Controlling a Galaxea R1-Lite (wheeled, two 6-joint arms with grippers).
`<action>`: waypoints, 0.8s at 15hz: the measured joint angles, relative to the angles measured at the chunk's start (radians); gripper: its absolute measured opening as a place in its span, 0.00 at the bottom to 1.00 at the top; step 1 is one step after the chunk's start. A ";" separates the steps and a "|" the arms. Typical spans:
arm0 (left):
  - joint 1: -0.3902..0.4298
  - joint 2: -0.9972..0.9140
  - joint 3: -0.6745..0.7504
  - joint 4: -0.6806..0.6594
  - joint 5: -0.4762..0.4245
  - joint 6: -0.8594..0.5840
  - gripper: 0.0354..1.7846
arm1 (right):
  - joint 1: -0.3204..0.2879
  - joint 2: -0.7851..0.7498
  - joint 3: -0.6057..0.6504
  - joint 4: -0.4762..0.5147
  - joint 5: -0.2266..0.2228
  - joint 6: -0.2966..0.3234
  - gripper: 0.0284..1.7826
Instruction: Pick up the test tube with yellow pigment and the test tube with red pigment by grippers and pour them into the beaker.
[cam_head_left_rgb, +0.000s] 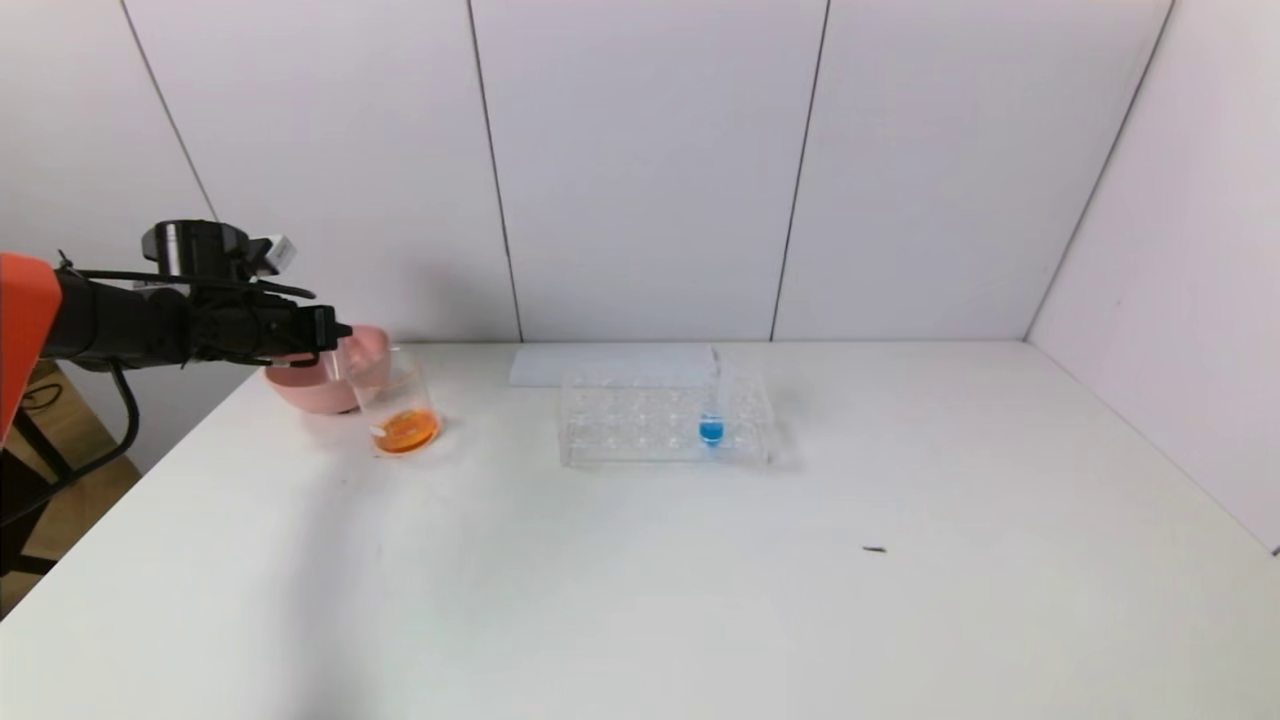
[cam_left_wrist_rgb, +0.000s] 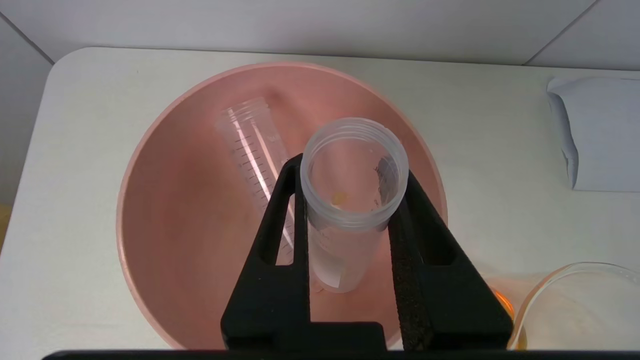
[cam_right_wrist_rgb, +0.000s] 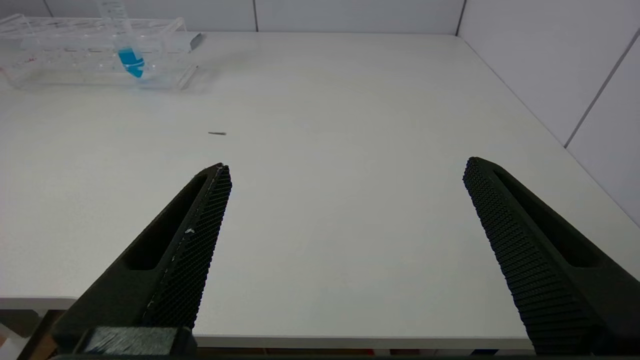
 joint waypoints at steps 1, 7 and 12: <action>0.000 0.001 -0.001 0.000 -0.001 0.000 0.29 | 0.000 0.000 0.000 0.000 0.000 0.000 0.95; 0.000 0.003 -0.003 0.000 -0.001 0.000 0.75 | 0.000 0.000 0.000 0.000 0.000 0.000 0.95; 0.000 -0.016 0.005 -0.002 -0.001 0.003 0.99 | 0.000 0.000 0.000 0.000 0.000 0.000 0.95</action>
